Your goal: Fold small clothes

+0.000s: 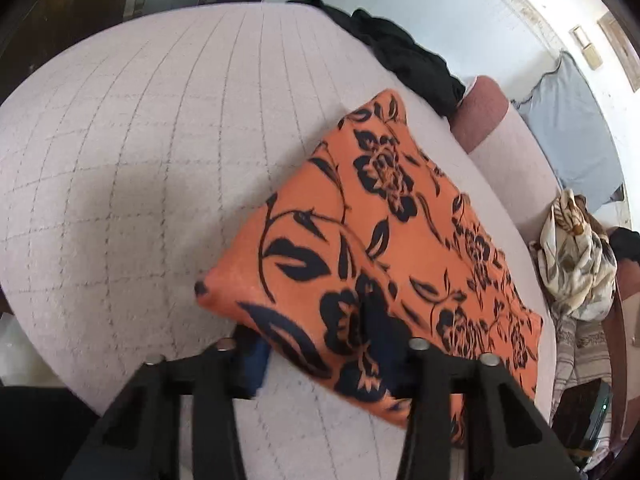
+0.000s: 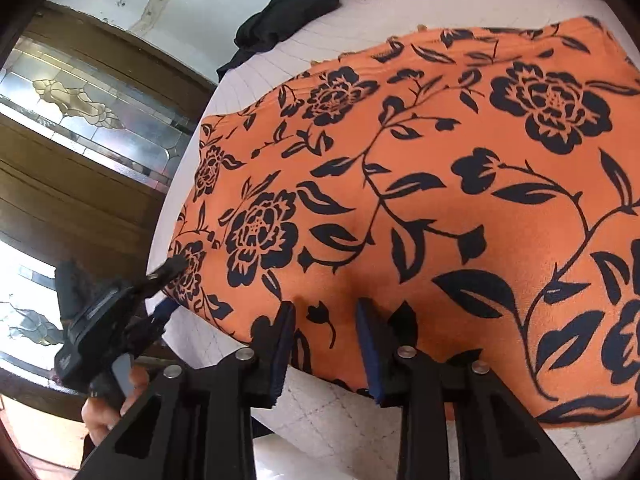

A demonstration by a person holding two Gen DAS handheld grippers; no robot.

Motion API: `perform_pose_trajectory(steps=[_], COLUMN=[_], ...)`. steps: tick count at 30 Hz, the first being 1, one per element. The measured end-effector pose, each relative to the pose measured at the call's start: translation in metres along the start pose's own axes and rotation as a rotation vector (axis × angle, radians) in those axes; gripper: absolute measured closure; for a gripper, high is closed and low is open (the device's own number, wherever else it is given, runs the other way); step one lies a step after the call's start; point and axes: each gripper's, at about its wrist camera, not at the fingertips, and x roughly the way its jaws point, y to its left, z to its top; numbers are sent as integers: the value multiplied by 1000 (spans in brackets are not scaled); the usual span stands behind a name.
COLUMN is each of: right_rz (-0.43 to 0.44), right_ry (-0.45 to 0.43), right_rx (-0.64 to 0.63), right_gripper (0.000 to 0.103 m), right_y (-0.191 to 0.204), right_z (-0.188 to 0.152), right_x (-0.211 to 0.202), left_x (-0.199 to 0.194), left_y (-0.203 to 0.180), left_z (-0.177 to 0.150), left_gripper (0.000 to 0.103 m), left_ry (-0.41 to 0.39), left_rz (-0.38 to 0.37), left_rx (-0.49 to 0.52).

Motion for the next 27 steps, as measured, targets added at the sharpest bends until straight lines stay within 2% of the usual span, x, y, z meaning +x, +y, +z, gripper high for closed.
perform_pose_trajectory(steps=[3, 5, 8, 10, 12, 17, 19, 22, 23, 27], right_rz=[13, 17, 21, 21, 31, 46, 59, 115, 136, 172], right_ry=[16, 35, 44, 45, 44, 49, 51, 78, 82, -15], right_rx=[21, 19, 15, 2, 7, 23, 40, 116, 147, 207], right_gripper=[86, 100, 102, 102, 102, 102, 102, 102, 99, 94], right_y=[-8, -11, -16, -16, -18, -22, -25, -38, -43, -66], right_z=[2, 2, 1, 0, 0, -1, 0, 3, 4, 13], right_x=[2, 4, 7, 7, 5, 0, 2, -3, -7, -40], left_x=[7, 10, 10, 9, 4, -22, -36, -46, -48, -44], left_y=[-4, -6, -6, -6, -9, -50, -77, -113, -126, -165], left_z=[3, 4, 6, 8, 8, 7, 4, -8, -15, -46], left_gripper=[65, 61, 60, 74, 82, 86, 86, 86, 86, 87], left_ry=[-7, -5, -8, -13, -24, -94, -130, -144, -143, -119], left_rz=[7, 3, 4, 5, -3, 26, -3, -21, -29, -51], left_rx=[-4, -13, -28, -50, -41, 146, 249, 391, 441, 587])
